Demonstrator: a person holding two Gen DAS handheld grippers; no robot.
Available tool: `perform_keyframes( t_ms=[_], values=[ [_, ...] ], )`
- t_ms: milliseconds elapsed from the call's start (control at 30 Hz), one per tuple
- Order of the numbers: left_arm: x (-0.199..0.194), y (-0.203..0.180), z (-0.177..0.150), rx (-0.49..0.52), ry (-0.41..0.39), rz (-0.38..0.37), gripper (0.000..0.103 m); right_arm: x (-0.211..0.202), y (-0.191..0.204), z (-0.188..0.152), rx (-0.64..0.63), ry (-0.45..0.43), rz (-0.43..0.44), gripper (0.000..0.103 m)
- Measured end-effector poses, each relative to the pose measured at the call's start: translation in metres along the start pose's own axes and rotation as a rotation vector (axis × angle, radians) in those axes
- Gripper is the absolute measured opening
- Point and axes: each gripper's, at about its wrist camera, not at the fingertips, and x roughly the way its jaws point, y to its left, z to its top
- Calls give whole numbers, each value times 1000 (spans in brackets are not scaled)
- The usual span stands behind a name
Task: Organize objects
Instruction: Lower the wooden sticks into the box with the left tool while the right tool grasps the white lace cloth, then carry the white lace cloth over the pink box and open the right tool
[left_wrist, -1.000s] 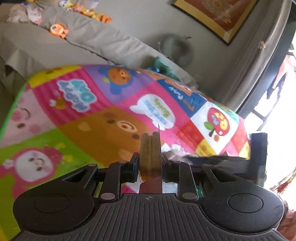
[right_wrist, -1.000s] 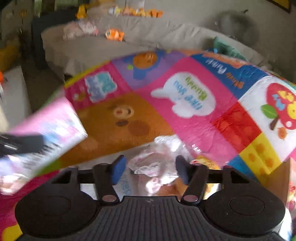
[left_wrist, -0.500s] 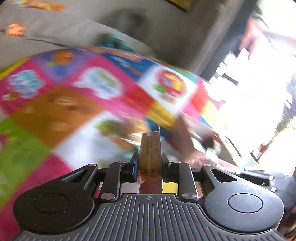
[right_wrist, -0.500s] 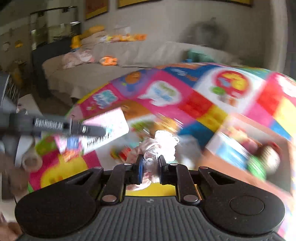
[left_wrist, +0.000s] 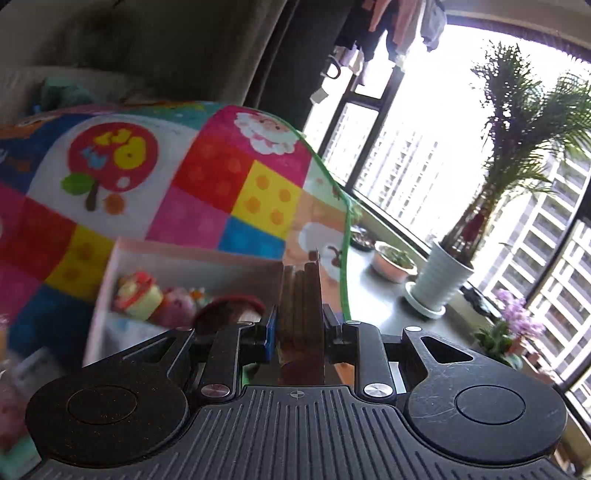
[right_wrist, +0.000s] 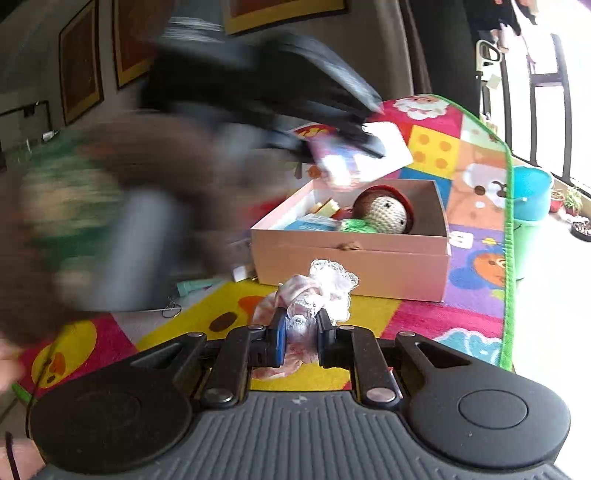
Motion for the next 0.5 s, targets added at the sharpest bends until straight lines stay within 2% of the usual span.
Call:
perform_keyframes(
  t_ms=[100,167,300,500],
  values=[
    [36,-3,-8,-16,0,78,27,-3,-5,-4,-11,-10,-16,15],
    [49,3,-13,-41,39,110,28,-2,-12,-7,-5,-2,-24,15],
    [47,9,-21,-37,83,80,28,7,-23,-14,29,17,-31,15],
    [-13,33,-20,-110,18,0,28,8,-30,-15,48,13,-15,15]
  ],
)
